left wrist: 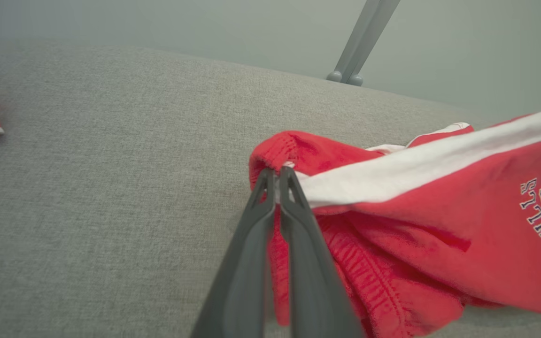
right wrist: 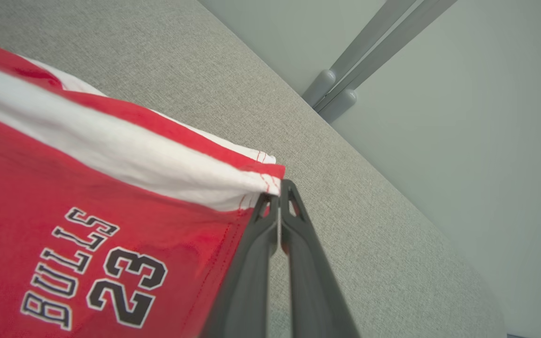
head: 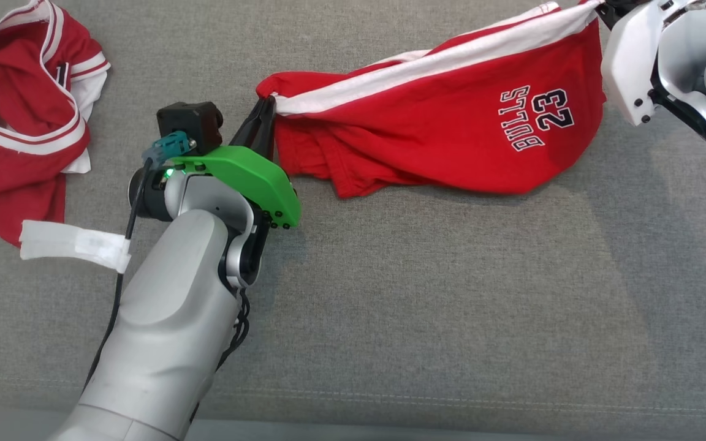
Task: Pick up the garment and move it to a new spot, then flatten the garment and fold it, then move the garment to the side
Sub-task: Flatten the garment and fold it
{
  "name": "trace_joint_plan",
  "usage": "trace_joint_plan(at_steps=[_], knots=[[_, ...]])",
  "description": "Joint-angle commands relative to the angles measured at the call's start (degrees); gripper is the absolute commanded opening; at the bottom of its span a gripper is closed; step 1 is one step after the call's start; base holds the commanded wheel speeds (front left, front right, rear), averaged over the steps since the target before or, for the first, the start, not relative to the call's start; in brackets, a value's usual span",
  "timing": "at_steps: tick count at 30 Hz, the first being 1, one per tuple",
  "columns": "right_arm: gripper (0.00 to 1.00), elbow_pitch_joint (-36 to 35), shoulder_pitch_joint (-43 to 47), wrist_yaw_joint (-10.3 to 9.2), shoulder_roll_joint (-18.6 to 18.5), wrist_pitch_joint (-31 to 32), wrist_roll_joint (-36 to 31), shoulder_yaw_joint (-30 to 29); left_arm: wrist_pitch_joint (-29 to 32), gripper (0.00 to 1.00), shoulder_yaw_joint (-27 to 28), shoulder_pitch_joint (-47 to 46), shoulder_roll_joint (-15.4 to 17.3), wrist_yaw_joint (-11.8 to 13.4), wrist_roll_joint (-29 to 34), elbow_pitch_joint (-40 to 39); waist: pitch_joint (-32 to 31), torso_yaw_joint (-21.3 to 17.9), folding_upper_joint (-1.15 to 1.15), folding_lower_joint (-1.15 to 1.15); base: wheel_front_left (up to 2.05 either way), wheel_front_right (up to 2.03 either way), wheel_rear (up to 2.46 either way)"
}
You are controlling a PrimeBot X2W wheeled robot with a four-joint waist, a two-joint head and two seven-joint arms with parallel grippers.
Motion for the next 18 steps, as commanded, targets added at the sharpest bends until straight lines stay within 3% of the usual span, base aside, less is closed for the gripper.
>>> trace_joint_plan(at_steps=[1, 12, 16, 17, 18], knots=[[0.00, 0.61, -0.86, -0.10, 0.16, -0.18, -0.30, 0.34, -0.48, 0.00, -0.05, -1.30, -0.02, -0.34, -0.31, 0.55, 0.68, 0.08, 0.00, 0.00, 0.00, 0.00, 0.00], [0.00, 11.06, -6.35, -0.10, 2.21, -3.42, -3.79, 0.10, 0.95, 0.00, -4.95, -9.27, -0.63, -1.94, -4.73, 5.32, 2.77, 0.98, 0.00, 0.00, 0.00, 0.00, 0.00], [0.00, 14.63, -6.84, -0.10, 3.59, -5.11, -4.10, -0.51, 2.18, 0.00, -9.21, -10.93, -0.63, -0.59, -7.98, 4.42, 2.84, 1.69, 0.00, 0.00, 0.00, 0.00, 0.00], [0.00, 15.49, -7.13, -0.10, 3.84, -5.55, -4.29, -0.66, 2.29, 0.08, -10.11, -11.31, -0.62, -0.25, -8.75, 4.35, 2.87, 1.86, 0.00, 0.00, 0.00, 0.00, 0.00], [0.00, 16.39, -7.47, -0.10, 4.16, -6.15, -4.14, -1.14, 2.40, 0.38, -10.93, -11.63, -0.63, 0.08, -9.39, 4.35, 2.90, 2.01, 0.00, 0.00, 0.00, 0.00, 0.00]])
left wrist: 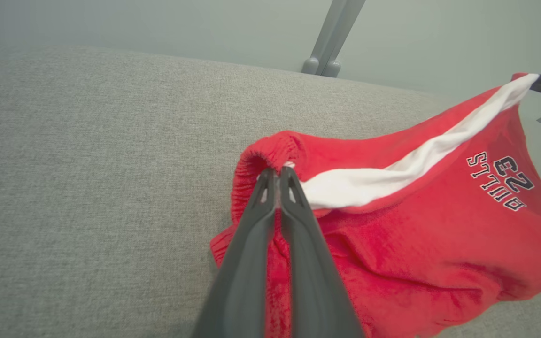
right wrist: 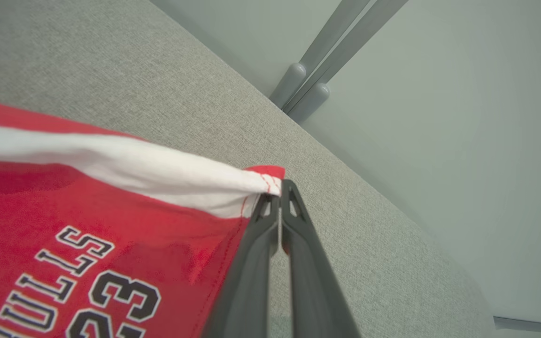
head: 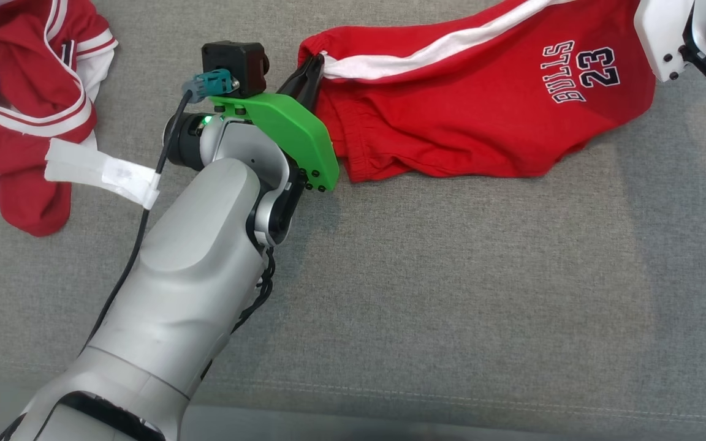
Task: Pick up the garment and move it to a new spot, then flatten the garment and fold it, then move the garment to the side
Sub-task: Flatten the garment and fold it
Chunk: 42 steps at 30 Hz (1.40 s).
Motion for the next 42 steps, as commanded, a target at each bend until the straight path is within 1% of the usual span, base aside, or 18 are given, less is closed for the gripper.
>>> trace_joint_plan(at_steps=[1, 2, 3, 8, 10, 12, 14, 17, 21, 23, 25, 26, 29, 33, 35, 36, 42], knots=[[0.00, 0.72, -0.85, -0.10, 0.51, -1.03, 0.37, -0.72, -0.17, 0.77, -0.48, -1.19, 0.16, 0.58, -0.71, -0.07, 0.10, 0.24, 0.00, 0.00, 0.00, 0.00, 0.00], [0.14, 1.44, -0.93, -0.10, 1.21, -1.89, 0.46, -1.09, -0.44, 1.00, -0.97, -1.52, 0.16, 0.88, -1.42, 0.01, 0.14, 0.35, 0.00, 0.00, 0.00, 0.00, 0.00], [1.00, 2.22, -1.09, -0.10, 1.68, -2.90, 0.19, -1.48, -0.65, 1.00, -1.46, -1.76, 0.16, 1.24, -2.24, 0.15, 0.17, 0.46, 0.00, 0.00, 0.00, 0.00, 0.00], [1.00, 5.93, -0.83, -0.10, 4.62, -7.69, 0.65, -4.08, -2.49, 1.00, -2.17, -2.48, 0.15, 2.57, -5.37, 1.92, -0.24, 0.76, 0.00, 0.00, 0.00, 0.00, 0.00], [1.00, 7.96, -0.66, -0.10, 5.01, -9.22, 0.07, -5.11, -3.87, 1.00, -1.78, -2.55, 0.17, 2.80, -6.10, 3.07, -0.94, 0.84, 0.00, 0.00, 0.00, 0.00, 0.00], [1.00, 9.42, 0.32, -0.10, 6.53, -10.50, 1.19, -6.53, -5.64, 1.00, -0.91, -1.96, 0.15, 2.25, -6.95, 4.04, -1.82, 0.93, 0.00, 0.00, 0.00, 0.00, 0.00], [1.00, 10.88, 1.15, -0.10, 7.12, -11.91, 1.87, -7.78, -7.86, 1.00, -0.62, -1.06, 0.41, 1.41, -6.74, 4.91, -3.11, 0.91, 0.00, 0.00, 0.00, 0.00, 0.00], [1.00, 12.44, 3.22, -0.10, 7.84, -14.65, 2.75, -9.57, -11.72, 1.00, -0.48, 1.17, 1.64, -0.10, -5.88, 5.57, -5.57, 0.79, 0.00, 0.00, 0.00, 0.00, 0.00], [1.00, 13.38, 7.82, -0.09, 9.25, -19.83, 5.14, -12.91, -14.33, 1.00, 1.51, 5.27, 3.00, -1.07, -5.38, 4.30, -9.63, 0.39, 0.00, 0.00, 0.00, 0.00, 0.00], [1.00, 13.90, 10.60, -0.10, 9.62, -22.13, 6.34, -14.37, -14.69, 1.00, 3.54, 8.10, 3.68, -1.36, -5.20, 2.59, -11.63, 0.08, 0.00, 0.00, 0.00, 0.00, 0.00], [1.00, 14.21, 13.46, -0.09, 10.33, -23.91, 7.61, -15.94, -14.68, 1.00, 7.54, 11.12, 4.49, -0.63, -3.69, -1.73, -13.39, -0.26, 0.00, 0.00, 0.00, 0.00, 0.00], [1.00, 14.21, 13.46, -0.09, 10.33, -23.91, 7.61, -15.94, -14.68, 1.00, 7.54, 11.12, 4.49, -0.63, -3.69, -1.73, -13.39, -0.26, 0.00, 0.00, 0.00, 0.00, 0.00], [1.00, 14.79, 17.86, -0.10, 10.99, -25.82, 9.17, -18.26, -14.66, 1.00, 12.71, 18.45, 4.86, 0.00, -0.02, -8.52, -16.40, -0.72, 0.00, 0.00, 0.00, 0.00, 0.00], [1.00, 15.89, 23.21, -0.09, 11.93, -27.04, 11.01, -21.18, -14.60, 1.00, 17.46, 27.66, 4.39, 0.17, 4.46, -16.33, -19.67, -1.02, 0.00, 0.00, 0.00, 0.00, 0.00], [1.00, 16.32, 25.22, -0.09, 12.20, -27.41, 11.28, -22.41, -14.60, 1.00, 19.06, 32.18, 4.26, 0.01, 6.28, -19.70, -20.79, -1.06, 0.00, 0.00, 0.00, 0.00, 0.00], [1.00, 16.77, 26.73, -0.09, 12.30, -27.59, 11.83, -23.90, -14.59, 1.00, 20.17, 36.39, 4.05, -0.53, 8.15, -23.05, -21.28, -1.03, 0.00, 0.00, 0.00, 0.00, 0.00], [1.00, 18.77, 29.05, -0.09, 12.99, -27.85, 13.32, -28.72, -14.57, 1.00, 21.91, 46.97, 4.01, -1.51, 13.74, -32.06, -21.08, -0.41, 0.00, 0.00, 0.00, 0.00, 0.00]])
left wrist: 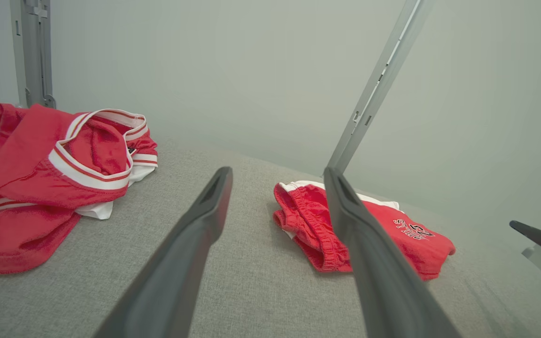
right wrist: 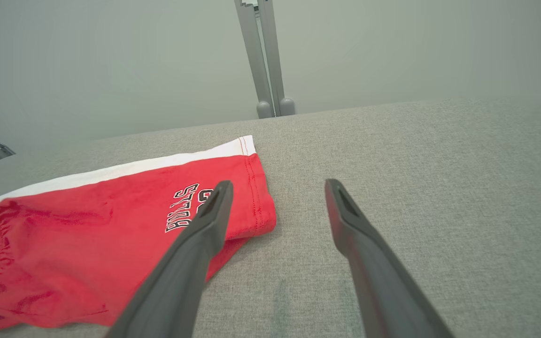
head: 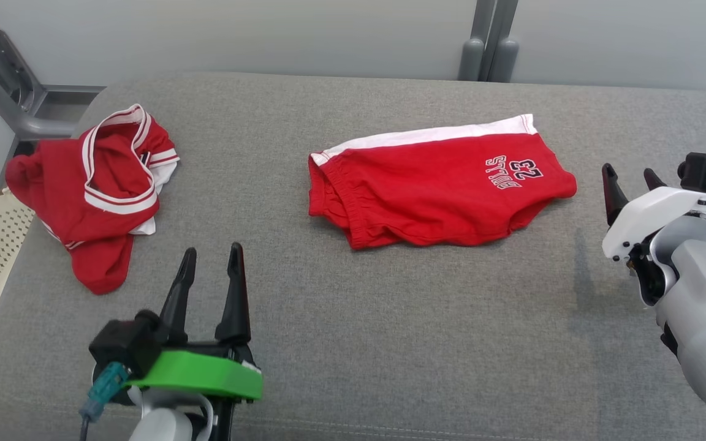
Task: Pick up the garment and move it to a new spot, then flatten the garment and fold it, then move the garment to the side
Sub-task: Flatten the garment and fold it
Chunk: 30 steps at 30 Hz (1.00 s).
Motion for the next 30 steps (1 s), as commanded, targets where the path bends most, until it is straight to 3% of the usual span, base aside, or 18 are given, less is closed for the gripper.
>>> trace_joint_plan(at_steps=[1, 8, 16, 30], knots=[[1.00, 0.51, 0.76, -0.08, 0.24, -0.38, 0.63, -1.08, 0.05, 1.00, 0.30, 2.41, 0.14, -0.29, 1.33, -1.64, 0.43, 0.47, 0.00, 0.00, 0.00, 0.00, 0.00], [1.00, 3.16, -0.55, -0.08, 0.41, -0.27, 0.87, -5.19, 0.04, 1.00, -0.78, 8.88, 0.45, -0.35, 6.22, -7.06, 3.01, 2.70, 0.00, 0.00, 0.00, 0.00, 0.00], [1.00, 4.24, -1.06, -0.08, -1.24, 4.13, -0.51, -9.63, 0.04, 1.00, -2.38, 8.26, -0.15, -0.68, 8.11, -8.56, 6.86, 5.83, 0.00, 0.00, 0.00, 0.00, 0.00], [1.00, 4.23, -2.48, -0.08, -1.35, 10.05, -10.72, -18.74, 0.04, 1.00, -2.87, 6.51, -2.05, -2.08, 7.28, -7.02, 10.67, 9.75, 0.00, 0.00, 0.00, 0.00, 0.00]])
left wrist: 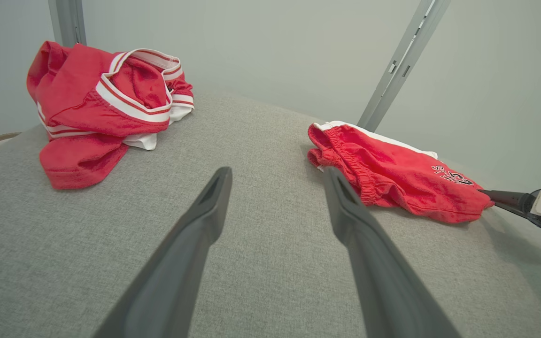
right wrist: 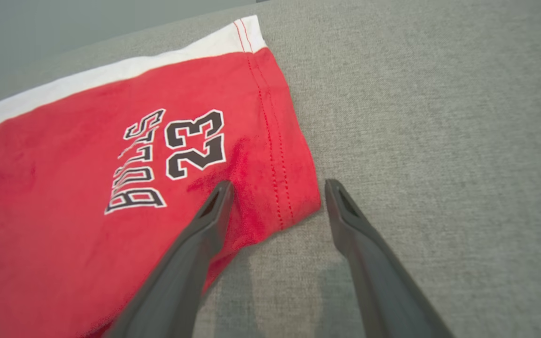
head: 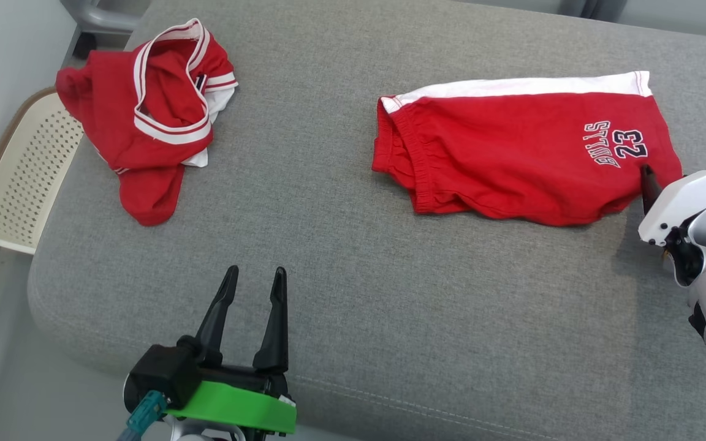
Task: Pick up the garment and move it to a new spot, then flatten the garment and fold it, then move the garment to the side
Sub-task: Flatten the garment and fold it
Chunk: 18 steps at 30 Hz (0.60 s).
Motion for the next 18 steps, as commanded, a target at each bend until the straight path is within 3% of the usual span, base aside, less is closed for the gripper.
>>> trace_joint_plan(at_steps=[1, 10, 11, 12, 16, 17, 18], knots=[[1.00, 0.09, 0.18, -0.07, -0.12, 0.08, -0.61, -0.61, 0.04, 1.00, 0.11, -0.71, -0.12, -0.19, -0.19, 0.18, 0.64, 0.75, 0.00, 0.00, 0.00, 0.00, 0.00], [1.00, 0.27, 0.53, -0.04, 2.37, 5.05, -9.17, -9.13, 0.03, 1.00, -0.81, -1.05, -0.66, -0.78, -0.63, 1.73, 1.26, 2.15, 0.00, 0.00, 0.00, 0.00, 0.00], [0.82, 0.28, 0.31, -0.03, 2.81, 5.15, -10.07, -9.94, 0.04, 1.00, -0.80, -1.13, -0.71, -0.79, -0.66, 1.79, 1.25, 2.25, 0.00, 0.00, 0.00, 0.00, 0.00], [0.46, 0.28, 0.18, -0.03, 3.05, 5.37, -10.91, -10.79, 0.03, 1.00, -0.77, -1.16, -0.74, -0.79, -0.70, 1.87, 1.24, 2.32, 0.00, 0.00, 0.00, 0.00, 0.00], [0.06, 0.26, -0.15, -0.04, 3.18, 5.26, -14.89, -13.67, 0.03, 1.00, -0.84, -1.25, -0.88, -0.80, -0.73, 2.22, 0.98, 2.50, 0.00, 0.00, 0.00, 0.00, 0.00], [0.00, 0.25, -0.28, -0.04, 3.02, 4.75, -15.79, -14.43, 0.04, 1.00, -0.87, -1.28, -0.91, -0.82, -0.77, 2.34, 0.82, 2.51, 0.00, 0.00, 0.00, 0.00, 0.00], [0.00, 0.22, -0.32, -0.05, 3.01, 4.65, -16.78, -15.16, 0.03, 1.00, -0.89, -1.26, -0.93, -0.82, -0.80, 2.46, 0.69, 2.48, 0.00, 0.00, 0.00, 0.00, 0.00]])
